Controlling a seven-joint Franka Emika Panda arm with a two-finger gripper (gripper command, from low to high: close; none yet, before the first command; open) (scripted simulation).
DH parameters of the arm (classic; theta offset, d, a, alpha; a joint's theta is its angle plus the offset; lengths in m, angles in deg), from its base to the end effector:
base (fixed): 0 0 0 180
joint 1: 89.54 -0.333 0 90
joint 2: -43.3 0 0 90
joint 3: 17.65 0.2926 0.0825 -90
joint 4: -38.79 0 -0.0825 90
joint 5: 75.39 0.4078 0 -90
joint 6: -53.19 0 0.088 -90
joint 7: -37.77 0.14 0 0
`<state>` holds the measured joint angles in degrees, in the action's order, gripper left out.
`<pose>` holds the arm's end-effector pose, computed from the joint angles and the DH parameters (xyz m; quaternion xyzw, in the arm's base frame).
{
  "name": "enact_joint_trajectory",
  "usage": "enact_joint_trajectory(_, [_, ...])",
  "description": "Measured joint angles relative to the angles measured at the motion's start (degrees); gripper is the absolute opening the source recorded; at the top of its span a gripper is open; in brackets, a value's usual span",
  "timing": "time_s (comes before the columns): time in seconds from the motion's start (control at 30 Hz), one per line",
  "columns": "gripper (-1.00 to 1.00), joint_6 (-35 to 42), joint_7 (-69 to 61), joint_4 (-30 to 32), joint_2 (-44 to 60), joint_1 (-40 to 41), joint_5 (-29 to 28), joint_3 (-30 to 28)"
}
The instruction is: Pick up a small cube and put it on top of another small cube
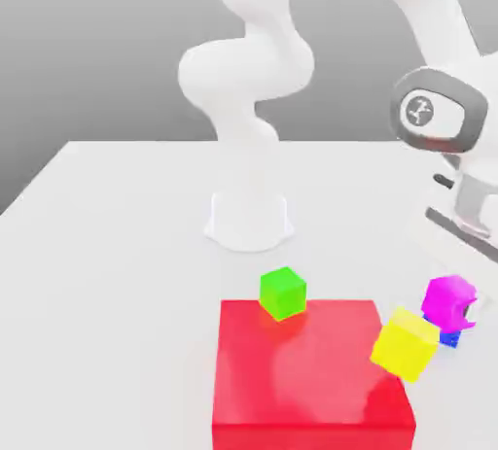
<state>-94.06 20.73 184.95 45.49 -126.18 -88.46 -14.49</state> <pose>0.3559 0.2964 0.1768 0.8280 0.5575 0.0025 0.0603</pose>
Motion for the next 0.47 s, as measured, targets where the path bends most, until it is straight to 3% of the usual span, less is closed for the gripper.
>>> enact_joint_trajectory(0.17, [-1.00,-4.01,6.56,6.37,-3.25,-4.47,11.51,1.68])
enact_joint_trajectory(0.33, [-1.00,-12.82,8.70,6.82,4.99,-6.01,11.77,0.24])
enact_joint_trajectory(0.37, [1.00,-14.44,8.97,6.76,6.68,-6.08,11.45,0.04])
enact_joint_trajectory(0.47, [1.00,-14.44,8.97,6.76,6.68,-6.08,11.45,0.04])
